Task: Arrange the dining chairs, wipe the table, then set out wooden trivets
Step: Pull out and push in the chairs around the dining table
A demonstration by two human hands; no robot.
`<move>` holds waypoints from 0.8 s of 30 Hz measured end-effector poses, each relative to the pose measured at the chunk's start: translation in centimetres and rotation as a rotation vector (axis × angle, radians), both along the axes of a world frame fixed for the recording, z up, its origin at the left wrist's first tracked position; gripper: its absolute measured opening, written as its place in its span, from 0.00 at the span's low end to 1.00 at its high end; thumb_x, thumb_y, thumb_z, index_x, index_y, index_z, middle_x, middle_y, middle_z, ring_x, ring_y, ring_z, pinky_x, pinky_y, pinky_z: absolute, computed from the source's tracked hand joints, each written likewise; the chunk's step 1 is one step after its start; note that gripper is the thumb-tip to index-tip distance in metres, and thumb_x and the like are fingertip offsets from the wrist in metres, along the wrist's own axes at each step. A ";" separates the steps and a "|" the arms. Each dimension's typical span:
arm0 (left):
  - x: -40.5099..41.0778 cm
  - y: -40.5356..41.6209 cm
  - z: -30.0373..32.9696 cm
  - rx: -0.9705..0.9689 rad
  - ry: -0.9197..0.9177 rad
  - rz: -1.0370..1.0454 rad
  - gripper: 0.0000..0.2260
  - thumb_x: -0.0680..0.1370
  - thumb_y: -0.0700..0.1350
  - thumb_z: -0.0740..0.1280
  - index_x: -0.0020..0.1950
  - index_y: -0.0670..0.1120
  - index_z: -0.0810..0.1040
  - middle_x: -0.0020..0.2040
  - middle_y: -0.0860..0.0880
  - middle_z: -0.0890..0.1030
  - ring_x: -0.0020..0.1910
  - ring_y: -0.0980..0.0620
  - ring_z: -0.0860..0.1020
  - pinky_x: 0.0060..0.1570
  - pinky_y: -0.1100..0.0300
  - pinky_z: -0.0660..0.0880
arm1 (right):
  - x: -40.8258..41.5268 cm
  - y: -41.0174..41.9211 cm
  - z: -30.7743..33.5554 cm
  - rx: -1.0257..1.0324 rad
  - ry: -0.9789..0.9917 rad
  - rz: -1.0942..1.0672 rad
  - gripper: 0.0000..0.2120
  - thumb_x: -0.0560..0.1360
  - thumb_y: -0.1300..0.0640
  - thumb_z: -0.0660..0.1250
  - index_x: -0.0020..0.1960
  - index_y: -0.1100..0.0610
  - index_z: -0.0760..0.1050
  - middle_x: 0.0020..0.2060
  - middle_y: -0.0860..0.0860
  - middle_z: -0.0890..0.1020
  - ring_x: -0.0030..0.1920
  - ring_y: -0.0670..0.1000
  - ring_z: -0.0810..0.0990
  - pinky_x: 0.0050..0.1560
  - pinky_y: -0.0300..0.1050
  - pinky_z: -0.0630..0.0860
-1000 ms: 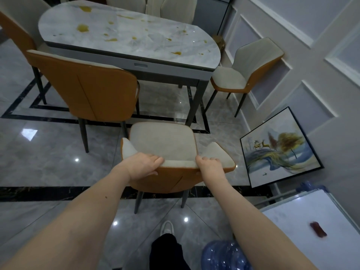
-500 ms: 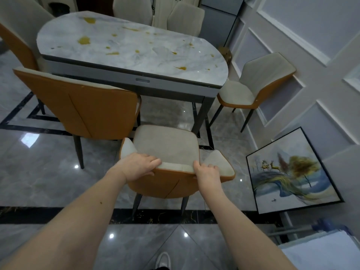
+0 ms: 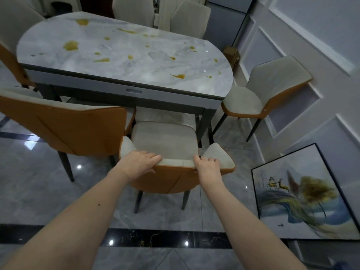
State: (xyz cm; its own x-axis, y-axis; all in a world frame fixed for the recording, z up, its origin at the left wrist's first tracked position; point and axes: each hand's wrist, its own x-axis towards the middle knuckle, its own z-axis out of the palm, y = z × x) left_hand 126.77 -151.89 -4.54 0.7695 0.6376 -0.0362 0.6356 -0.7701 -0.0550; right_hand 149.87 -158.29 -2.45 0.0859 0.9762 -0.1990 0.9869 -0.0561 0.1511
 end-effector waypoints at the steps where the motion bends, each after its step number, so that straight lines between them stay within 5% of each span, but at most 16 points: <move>1: 0.2 0.8 0.0 0.007 0.002 0.010 0.17 0.79 0.55 0.60 0.64 0.50 0.66 0.56 0.51 0.77 0.52 0.50 0.77 0.46 0.55 0.77 | 0.2 0.9 0.0 0.002 0.010 0.005 0.19 0.75 0.63 0.64 0.63 0.55 0.64 0.55 0.55 0.77 0.56 0.60 0.74 0.58 0.54 0.67; 15: 0.0 10.7 0.6 -0.016 0.029 0.070 0.19 0.80 0.54 0.60 0.70 0.54 0.63 0.64 0.52 0.74 0.61 0.52 0.74 0.59 0.58 0.73 | -1.0 10.1 0.3 0.015 0.075 -0.040 0.21 0.72 0.68 0.65 0.62 0.55 0.64 0.55 0.55 0.76 0.58 0.61 0.73 0.61 0.59 0.64; 24: 0.5 14.2 0.8 -0.029 0.001 0.071 0.17 0.79 0.55 0.60 0.66 0.53 0.64 0.61 0.52 0.74 0.58 0.53 0.75 0.55 0.60 0.72 | -0.7 13.9 -0.3 0.039 0.088 -0.066 0.19 0.73 0.65 0.65 0.61 0.54 0.65 0.55 0.55 0.76 0.59 0.60 0.73 0.63 0.59 0.64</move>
